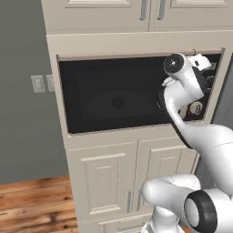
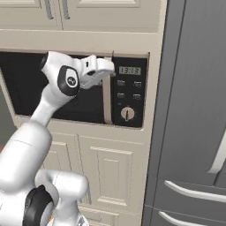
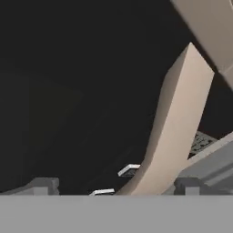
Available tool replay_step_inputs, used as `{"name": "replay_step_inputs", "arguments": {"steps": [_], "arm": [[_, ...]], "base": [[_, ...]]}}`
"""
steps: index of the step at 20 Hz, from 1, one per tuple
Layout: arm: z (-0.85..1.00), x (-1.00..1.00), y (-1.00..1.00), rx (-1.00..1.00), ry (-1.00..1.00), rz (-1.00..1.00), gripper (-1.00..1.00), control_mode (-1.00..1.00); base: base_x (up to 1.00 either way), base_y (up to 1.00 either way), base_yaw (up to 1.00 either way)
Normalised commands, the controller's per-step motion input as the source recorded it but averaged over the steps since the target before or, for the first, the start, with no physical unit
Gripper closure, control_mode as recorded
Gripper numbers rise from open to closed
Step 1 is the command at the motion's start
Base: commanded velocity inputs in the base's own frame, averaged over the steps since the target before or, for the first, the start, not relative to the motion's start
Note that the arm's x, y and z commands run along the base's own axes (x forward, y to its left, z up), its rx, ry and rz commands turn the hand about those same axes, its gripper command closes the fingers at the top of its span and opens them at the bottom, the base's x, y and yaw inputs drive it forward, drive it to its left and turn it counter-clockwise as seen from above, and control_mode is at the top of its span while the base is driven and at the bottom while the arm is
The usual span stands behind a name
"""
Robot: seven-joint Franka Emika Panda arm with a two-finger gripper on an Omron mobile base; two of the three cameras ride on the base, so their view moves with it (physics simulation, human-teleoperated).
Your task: Close the microwave door.
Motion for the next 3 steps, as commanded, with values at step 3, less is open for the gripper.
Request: {"name": "replay_step_inputs", "arguments": {"steps": [3], "arm": [[0.0, 0.0, -0.46, 0.24, -0.21, 0.4, -1.0, -1.0]], "base": [[0.0, 0.0, 0.0]]}}
